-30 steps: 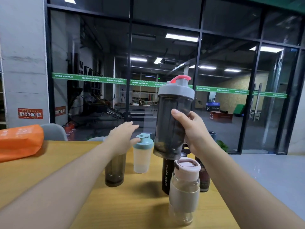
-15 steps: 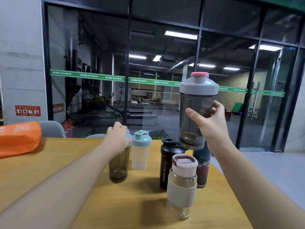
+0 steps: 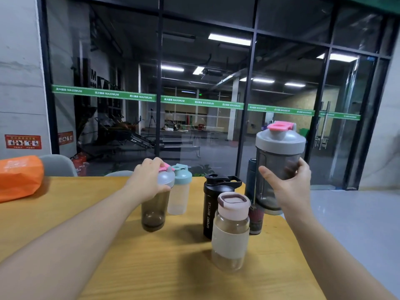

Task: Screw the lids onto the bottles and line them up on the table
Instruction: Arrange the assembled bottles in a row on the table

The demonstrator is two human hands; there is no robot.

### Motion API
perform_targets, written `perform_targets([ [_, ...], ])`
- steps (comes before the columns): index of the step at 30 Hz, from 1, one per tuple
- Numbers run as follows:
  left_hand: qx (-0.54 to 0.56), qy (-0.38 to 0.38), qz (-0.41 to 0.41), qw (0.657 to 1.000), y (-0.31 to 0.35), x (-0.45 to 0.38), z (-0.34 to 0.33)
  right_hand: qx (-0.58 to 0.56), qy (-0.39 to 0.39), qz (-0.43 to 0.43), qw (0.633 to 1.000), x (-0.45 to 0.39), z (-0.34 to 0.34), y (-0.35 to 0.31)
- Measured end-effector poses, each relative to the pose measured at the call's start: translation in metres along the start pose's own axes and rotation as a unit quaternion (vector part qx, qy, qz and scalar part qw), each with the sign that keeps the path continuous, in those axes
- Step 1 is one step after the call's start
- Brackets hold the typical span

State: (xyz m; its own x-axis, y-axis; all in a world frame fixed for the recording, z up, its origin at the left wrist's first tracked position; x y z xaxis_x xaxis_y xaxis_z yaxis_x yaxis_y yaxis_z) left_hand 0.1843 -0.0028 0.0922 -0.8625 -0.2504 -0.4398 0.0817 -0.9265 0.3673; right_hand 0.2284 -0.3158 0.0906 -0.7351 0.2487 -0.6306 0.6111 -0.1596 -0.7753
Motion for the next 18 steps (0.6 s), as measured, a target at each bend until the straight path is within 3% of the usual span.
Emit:
perform_targets([
  [18, 0.1, -0.022, -0.066, 0.993, 0.027, 0.029, 0.034, 0.038, -0.027, -0.138, 0.989, 0.046, 0.016, 0.08],
])
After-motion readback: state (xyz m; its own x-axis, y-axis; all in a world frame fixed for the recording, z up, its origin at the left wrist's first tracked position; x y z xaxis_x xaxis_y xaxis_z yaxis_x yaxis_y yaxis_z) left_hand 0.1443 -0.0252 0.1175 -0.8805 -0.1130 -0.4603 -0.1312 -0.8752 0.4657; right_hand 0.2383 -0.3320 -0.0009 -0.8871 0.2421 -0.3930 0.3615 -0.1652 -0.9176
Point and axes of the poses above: each hand's wrist, its own x-axis away from the middle knuckle, its own z-axis out of the back of the hand, y = z × x, the point moved 1 cm from there along -x, towards the middle knuckle, and after that the axes turned 1 degree about -x, right-handed, at the moved point
